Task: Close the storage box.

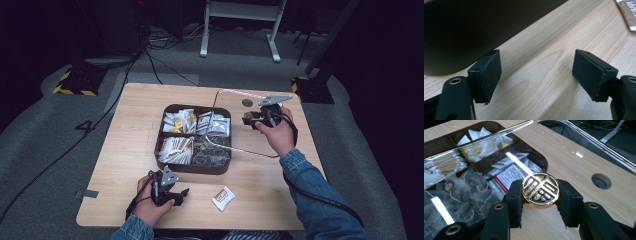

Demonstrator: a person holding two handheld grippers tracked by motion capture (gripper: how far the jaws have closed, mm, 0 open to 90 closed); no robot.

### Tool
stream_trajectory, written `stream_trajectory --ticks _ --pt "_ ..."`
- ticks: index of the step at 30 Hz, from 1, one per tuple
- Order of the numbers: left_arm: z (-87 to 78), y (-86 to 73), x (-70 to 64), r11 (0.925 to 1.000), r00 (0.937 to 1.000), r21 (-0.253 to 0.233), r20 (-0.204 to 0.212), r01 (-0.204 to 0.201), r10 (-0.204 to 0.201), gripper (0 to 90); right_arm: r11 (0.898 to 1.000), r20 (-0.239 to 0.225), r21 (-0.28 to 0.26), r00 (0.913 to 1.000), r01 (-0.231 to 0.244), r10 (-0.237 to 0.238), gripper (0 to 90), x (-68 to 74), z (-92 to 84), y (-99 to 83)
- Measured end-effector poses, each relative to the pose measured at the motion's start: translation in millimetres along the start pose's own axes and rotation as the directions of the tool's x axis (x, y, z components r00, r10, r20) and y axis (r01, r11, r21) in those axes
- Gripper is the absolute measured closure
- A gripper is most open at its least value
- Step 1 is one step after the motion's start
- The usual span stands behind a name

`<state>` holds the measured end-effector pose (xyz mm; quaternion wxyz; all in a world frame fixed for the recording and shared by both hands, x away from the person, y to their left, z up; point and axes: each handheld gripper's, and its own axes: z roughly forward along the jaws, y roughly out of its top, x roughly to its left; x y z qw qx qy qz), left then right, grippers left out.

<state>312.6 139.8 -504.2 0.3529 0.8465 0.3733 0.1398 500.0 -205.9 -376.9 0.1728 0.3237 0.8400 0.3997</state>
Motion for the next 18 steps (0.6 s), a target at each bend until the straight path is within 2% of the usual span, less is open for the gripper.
stream_trajectory --ticks 5,18 --pt "0.0 0.0 0.0 1.0000 1.0000 0.000 0.001 0.001 -0.001 23.9 1.000 -0.019 -0.002 0.9998 0.002 -0.002 59.3 10.8 9.0 10.5" --pt "-0.2 -0.1 0.8 1.0000 0.9999 0.001 0.012 0.002 -0.002 23.9 0.999 -0.079 0.002 0.9958 0.047 -0.046 59.3 47.8 41.0 39.4"
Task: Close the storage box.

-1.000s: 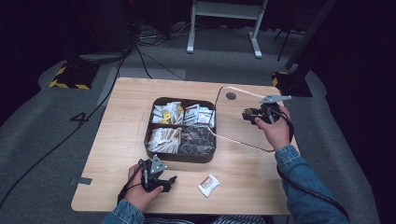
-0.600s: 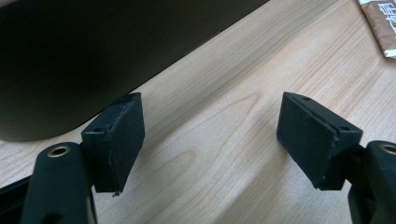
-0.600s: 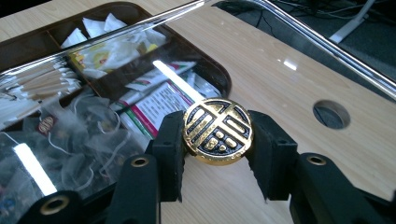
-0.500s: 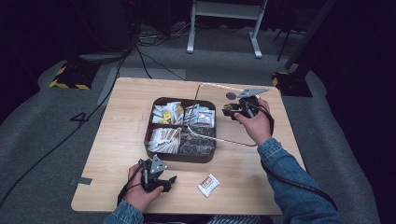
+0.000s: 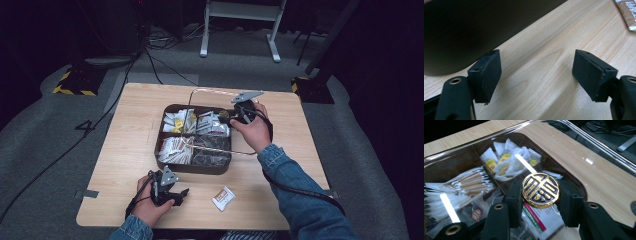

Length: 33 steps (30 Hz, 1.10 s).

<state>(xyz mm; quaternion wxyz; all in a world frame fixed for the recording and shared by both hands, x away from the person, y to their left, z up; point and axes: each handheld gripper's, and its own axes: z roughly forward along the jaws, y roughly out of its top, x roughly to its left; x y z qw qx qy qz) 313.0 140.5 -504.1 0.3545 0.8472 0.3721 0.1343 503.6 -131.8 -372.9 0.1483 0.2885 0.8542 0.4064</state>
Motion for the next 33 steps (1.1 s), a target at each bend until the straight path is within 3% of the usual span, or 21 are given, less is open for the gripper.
stream_trajectory --ticks 11,17,33 --pt "0.5 0.8 1.7 0.9999 0.9999 0.000 0.006 -0.014 0.014 23.9 1.000 -0.018 0.003 0.9997 -0.015 0.015 59.3 15.8 21.3 10.2" --pt "0.5 0.9 3.4 1.0000 0.9999 -0.004 0.015 -0.007 0.007 23.9 1.000 -0.016 0.009 0.9998 0.015 -0.015 59.3 27.9 30.9 14.2" --pt "0.7 0.7 1.9 0.9999 0.9999 -0.002 0.005 -0.016 0.016 24.1 0.999 -0.049 0.040 0.9986 0.023 -0.021 59.3 52.8 70.9 11.2"
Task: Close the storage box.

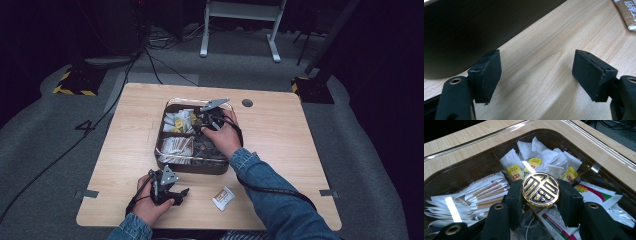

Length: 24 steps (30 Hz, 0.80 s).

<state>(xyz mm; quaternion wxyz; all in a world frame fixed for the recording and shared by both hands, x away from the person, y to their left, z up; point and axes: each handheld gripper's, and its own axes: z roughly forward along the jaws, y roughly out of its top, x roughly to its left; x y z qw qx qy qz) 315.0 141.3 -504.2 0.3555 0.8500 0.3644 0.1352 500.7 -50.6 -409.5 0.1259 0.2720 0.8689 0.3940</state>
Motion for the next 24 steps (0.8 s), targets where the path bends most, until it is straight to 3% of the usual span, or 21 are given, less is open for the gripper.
stream_trajectory --ticks 7,24 --pt "-0.8 -0.7 -0.2 1.0000 1.0000 0.002 0.005 0.002 -0.002 24.2 1.000 0.005 0.008 1.0000 -0.003 0.003 59.3 2.8 13.1 -6.4" --pt "-0.7 -0.8 -0.1 1.0000 1.0000 0.000 0.003 0.006 -0.006 24.2 1.000 -0.003 0.014 0.9999 -0.015 0.015 59.2 4.8 19.5 -14.7"
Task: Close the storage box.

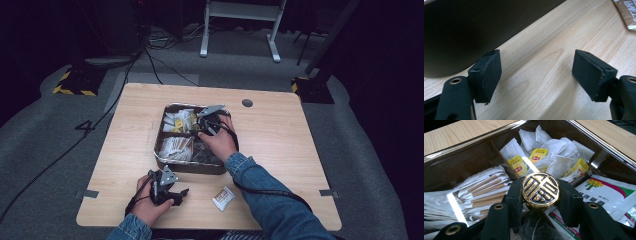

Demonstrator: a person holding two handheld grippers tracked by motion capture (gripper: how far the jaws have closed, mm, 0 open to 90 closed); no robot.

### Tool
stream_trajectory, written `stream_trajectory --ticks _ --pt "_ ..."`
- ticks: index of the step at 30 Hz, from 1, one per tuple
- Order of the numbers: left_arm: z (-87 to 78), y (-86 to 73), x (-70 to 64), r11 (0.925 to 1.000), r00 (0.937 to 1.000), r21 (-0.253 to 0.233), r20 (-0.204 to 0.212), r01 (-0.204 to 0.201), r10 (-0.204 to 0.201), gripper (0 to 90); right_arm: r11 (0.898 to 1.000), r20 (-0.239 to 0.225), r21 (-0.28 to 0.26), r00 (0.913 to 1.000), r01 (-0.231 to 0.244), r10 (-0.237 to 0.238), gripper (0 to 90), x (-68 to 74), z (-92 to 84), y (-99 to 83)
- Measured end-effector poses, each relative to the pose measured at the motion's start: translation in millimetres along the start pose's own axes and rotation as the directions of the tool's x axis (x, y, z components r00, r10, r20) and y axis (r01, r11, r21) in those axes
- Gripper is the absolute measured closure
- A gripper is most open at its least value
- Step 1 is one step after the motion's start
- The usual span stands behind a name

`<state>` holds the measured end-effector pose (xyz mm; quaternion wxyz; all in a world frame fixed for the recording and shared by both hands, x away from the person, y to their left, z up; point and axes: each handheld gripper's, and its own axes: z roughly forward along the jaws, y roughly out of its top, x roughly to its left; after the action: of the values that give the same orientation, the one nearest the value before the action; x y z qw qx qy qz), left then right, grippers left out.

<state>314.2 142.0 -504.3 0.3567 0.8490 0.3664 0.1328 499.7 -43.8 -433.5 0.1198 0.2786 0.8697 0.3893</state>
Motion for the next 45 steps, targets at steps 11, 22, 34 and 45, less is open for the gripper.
stream_trajectory --ticks 11,22,34,45 --pt "-0.2 0.1 0.2 1.0000 1.0000 0.003 0.002 0.000 0.000 24.2 1.000 -0.001 -0.004 1.0000 -0.001 0.001 59.2 0.4 -0.7 -2.9" --pt "0.0 0.0 0.0 1.0000 1.0000 0.000 0.000 0.000 0.000 24.2 1.000 -0.003 0.005 1.0000 0.002 -0.002 59.1 -0.3 2.1 -4.4" --pt "-0.1 0.1 0.0 1.0000 1.0000 0.003 0.001 -0.002 0.002 24.2 1.000 -0.005 -0.006 0.9999 0.016 -0.016 59.0 0.6 2.5 -6.1" --pt "0.1 0.8 1.8 1.0000 1.0000 0.002 0.005 -0.002 0.002 24.1 1.000 -0.017 -0.024 0.9998 0.003 -0.003 52.5 -2.3 -4.1 -6.0"
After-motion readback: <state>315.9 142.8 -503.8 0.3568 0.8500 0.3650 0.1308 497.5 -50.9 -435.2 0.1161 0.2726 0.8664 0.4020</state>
